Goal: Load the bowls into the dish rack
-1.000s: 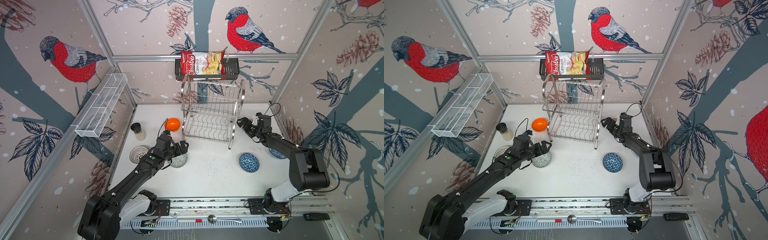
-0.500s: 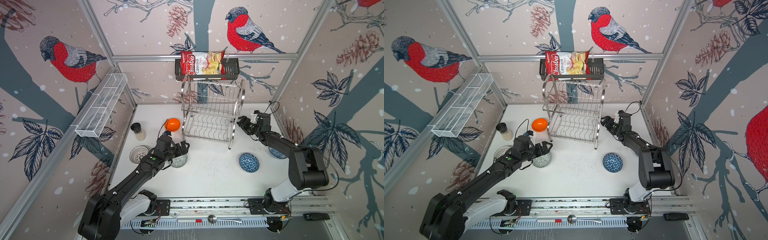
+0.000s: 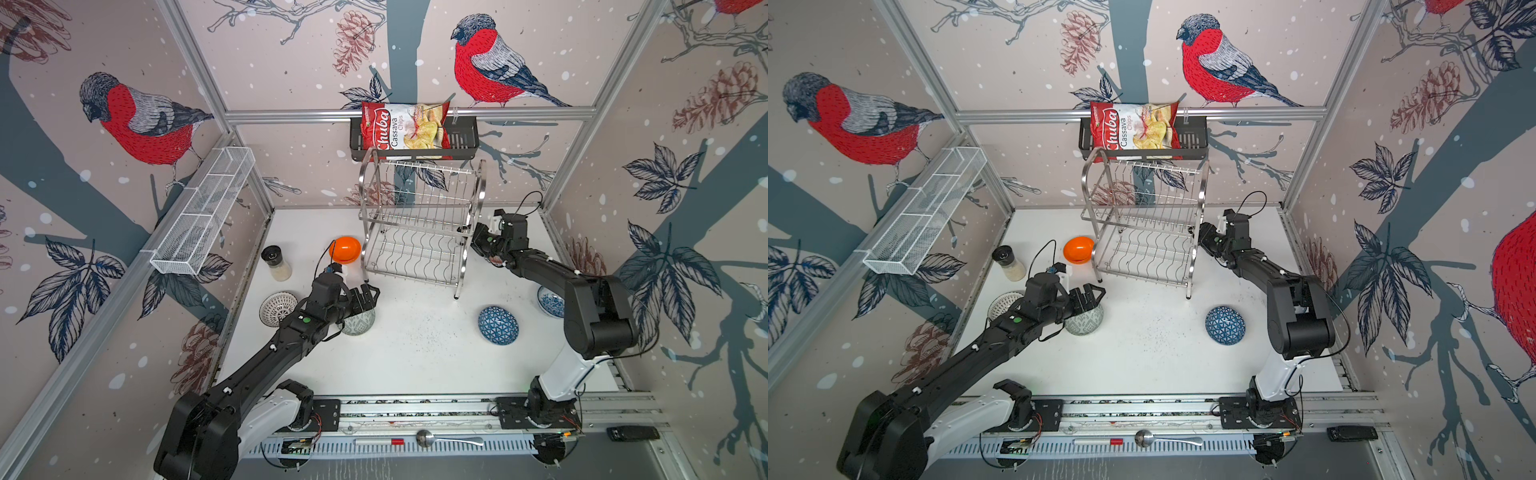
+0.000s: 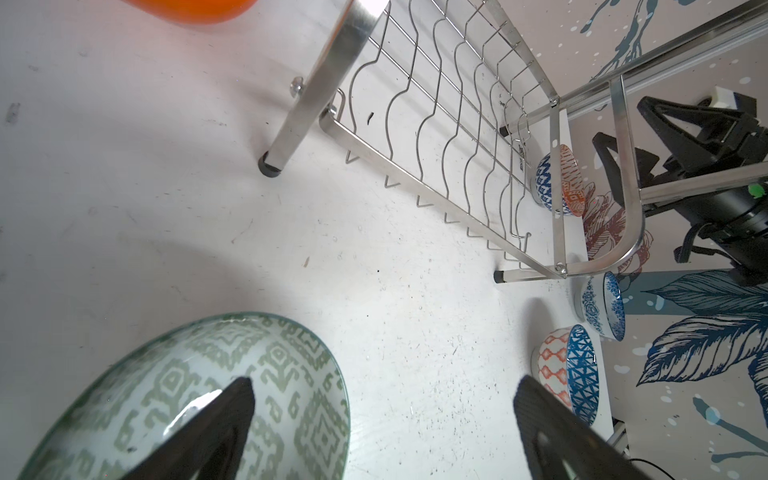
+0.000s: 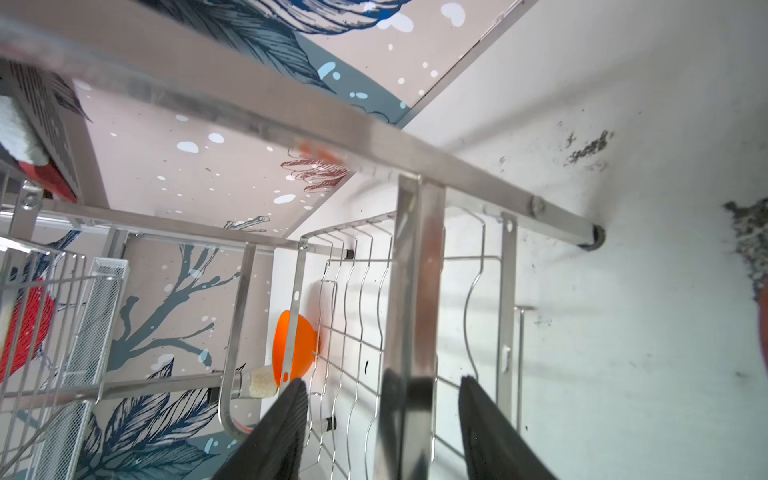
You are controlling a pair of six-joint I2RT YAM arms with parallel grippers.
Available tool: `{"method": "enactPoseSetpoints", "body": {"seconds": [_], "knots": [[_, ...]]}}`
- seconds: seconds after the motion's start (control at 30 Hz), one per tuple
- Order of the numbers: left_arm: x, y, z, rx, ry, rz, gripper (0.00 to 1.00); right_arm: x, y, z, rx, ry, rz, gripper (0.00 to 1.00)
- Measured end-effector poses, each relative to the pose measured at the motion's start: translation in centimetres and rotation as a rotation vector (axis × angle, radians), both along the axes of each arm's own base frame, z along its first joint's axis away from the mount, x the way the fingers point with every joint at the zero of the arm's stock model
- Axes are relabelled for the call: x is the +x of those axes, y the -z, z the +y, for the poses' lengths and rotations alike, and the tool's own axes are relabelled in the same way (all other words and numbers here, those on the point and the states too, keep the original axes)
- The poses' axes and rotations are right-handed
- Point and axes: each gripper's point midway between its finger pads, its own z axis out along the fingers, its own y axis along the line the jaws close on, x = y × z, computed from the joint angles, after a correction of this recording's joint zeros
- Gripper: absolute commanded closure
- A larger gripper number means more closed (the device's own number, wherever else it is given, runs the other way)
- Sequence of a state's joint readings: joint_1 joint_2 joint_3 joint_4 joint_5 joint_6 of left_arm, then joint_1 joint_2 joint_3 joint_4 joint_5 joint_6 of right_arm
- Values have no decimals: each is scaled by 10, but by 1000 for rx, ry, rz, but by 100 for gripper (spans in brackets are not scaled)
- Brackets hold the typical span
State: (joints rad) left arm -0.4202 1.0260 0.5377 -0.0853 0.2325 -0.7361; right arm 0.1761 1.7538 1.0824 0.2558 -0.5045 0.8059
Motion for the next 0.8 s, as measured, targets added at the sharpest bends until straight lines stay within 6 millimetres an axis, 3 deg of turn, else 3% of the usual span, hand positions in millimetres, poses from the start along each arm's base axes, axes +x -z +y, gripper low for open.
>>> {"method": "enactPoseSetpoints", "body": {"seconds": [0.2, 0.6, 0.8], "knots": [[1, 0, -1, -7, 0, -4, 3, 11, 13, 2, -21, -8, 37, 47], [7, -2, -4, -21, -6, -15, 3, 23, 14, 4, -32, -14, 43, 54], [13, -7, -6, -26, -5, -27, 2, 31, 15, 5, -56, -29, 30, 67]]}}
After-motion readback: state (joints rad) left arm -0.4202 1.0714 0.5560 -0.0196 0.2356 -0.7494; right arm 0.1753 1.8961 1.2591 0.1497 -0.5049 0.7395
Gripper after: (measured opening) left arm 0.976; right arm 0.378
